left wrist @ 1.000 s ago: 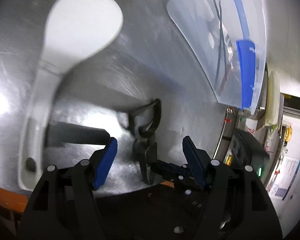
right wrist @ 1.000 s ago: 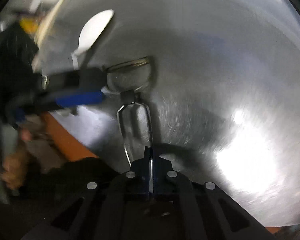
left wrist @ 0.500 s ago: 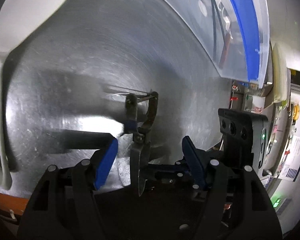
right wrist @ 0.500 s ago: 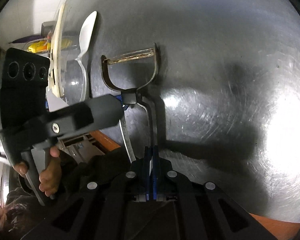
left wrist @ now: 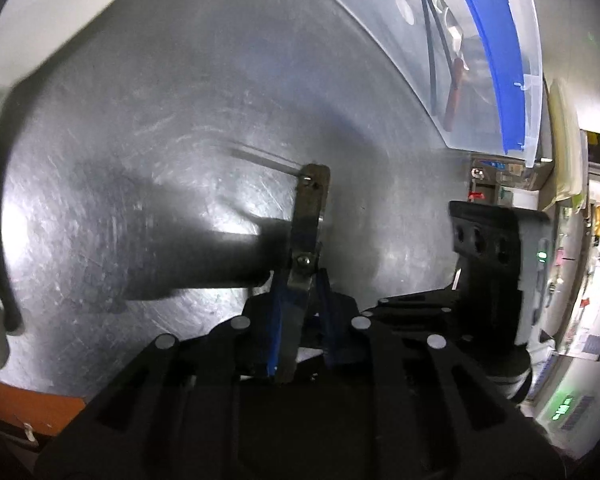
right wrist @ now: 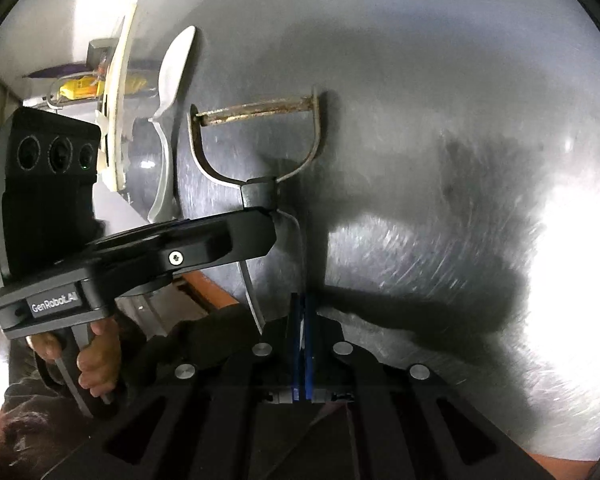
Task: Organize utensils
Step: 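Grasp the peeler with the left tool while the right tool lifts it, then lower the peeler into the clear box and open both tools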
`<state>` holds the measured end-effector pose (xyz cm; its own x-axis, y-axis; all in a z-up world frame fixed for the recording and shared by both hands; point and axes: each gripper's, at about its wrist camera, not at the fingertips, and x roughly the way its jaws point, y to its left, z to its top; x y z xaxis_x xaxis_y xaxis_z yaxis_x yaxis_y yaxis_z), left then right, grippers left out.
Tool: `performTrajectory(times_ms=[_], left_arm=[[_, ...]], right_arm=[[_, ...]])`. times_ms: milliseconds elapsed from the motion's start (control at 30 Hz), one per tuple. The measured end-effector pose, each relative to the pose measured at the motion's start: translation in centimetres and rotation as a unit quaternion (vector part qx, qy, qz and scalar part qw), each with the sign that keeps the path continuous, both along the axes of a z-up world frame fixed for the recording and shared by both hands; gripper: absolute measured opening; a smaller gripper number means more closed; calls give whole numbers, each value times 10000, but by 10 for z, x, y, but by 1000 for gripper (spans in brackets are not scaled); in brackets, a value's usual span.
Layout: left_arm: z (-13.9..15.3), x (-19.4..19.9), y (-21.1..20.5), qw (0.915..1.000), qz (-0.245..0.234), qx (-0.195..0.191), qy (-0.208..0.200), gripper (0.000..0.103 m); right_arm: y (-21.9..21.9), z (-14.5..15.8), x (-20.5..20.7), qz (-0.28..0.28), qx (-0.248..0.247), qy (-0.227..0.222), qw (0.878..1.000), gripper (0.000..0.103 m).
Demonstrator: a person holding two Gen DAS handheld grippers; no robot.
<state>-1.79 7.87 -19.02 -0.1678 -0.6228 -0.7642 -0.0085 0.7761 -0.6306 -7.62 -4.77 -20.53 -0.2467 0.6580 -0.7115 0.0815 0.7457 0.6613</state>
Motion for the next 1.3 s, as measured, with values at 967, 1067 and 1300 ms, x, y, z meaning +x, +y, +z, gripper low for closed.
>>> performTrajectory(times_ms=[967, 1067, 1300], left_arm=[[75, 18, 0, 9907, -66, -890, -1027, 10], [123, 38, -12, 9791, -269, -1109, -1684, 10], [201, 126, -80, 9529, -755, -1168, -2696, 10]], right_arm=[[34, 123, -11, 1179, -687, -2341, 9626, 6], [19, 169, -1, 1056, -906, -2967, 9448, 6], [-39, 235, 69, 616, -1797, -3779, 9061, 6]])
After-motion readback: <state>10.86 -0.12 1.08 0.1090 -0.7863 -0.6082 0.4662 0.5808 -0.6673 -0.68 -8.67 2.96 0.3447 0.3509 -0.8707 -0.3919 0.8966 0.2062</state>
